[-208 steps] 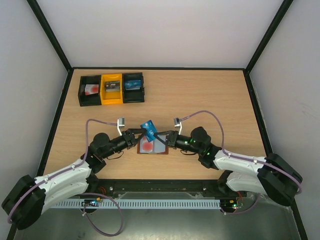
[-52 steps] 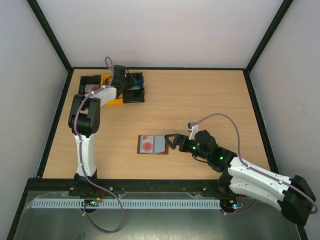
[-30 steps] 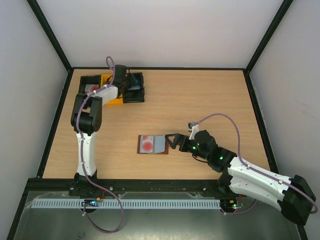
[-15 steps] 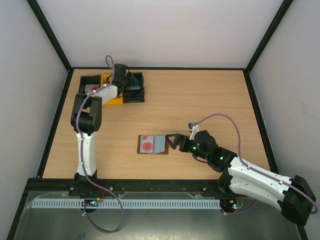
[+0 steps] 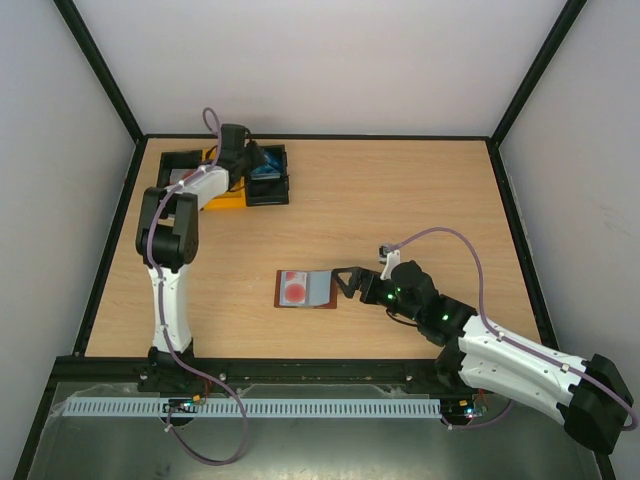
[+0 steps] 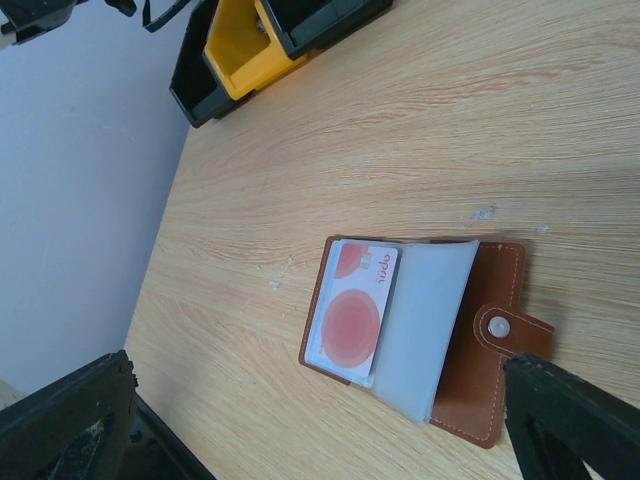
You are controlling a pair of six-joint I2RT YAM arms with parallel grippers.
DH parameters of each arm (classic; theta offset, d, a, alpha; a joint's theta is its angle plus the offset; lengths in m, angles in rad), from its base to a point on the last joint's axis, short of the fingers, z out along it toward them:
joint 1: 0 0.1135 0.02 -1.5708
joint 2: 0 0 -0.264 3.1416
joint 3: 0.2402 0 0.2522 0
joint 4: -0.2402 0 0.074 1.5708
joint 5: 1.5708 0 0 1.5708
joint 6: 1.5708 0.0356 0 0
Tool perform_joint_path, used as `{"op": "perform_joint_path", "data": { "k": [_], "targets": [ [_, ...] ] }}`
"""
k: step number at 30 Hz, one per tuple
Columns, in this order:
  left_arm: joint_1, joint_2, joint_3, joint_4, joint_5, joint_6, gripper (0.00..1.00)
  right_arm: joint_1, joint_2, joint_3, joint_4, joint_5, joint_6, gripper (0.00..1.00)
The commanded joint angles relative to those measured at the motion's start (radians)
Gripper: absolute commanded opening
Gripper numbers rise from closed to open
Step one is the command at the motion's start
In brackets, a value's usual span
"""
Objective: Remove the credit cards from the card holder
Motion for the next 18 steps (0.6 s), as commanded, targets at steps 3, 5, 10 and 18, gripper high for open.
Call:
{"op": "perform_joint_path", "data": {
  "k": [3, 5, 10, 18],
  "targets": [
    [0.006, -0.065, 0.004, 0.012, 0.039, 0.031, 0.16, -0.001, -0.015, -0.001, -0.009, 0.019, -0.018, 0.98],
    [0.006, -0.066, -0.009, 0.040, 0.072, 0.030, 0.13, -0.002, -0.019, -0.002, -0.016, 0.020, -0.016, 0.98],
    [0.003, -0.041, -0.012, 0.103, 0.153, 0.013, 0.09, -0.002, -0.036, -0.008, -0.024, 0.031, -0.013, 0.98],
    [0.001, 0.032, 0.032, 0.071, 0.144, 0.028, 0.08, -0.003, -0.028, 0.002, -0.028, 0.043, -0.020, 0.98]
  ]
}}
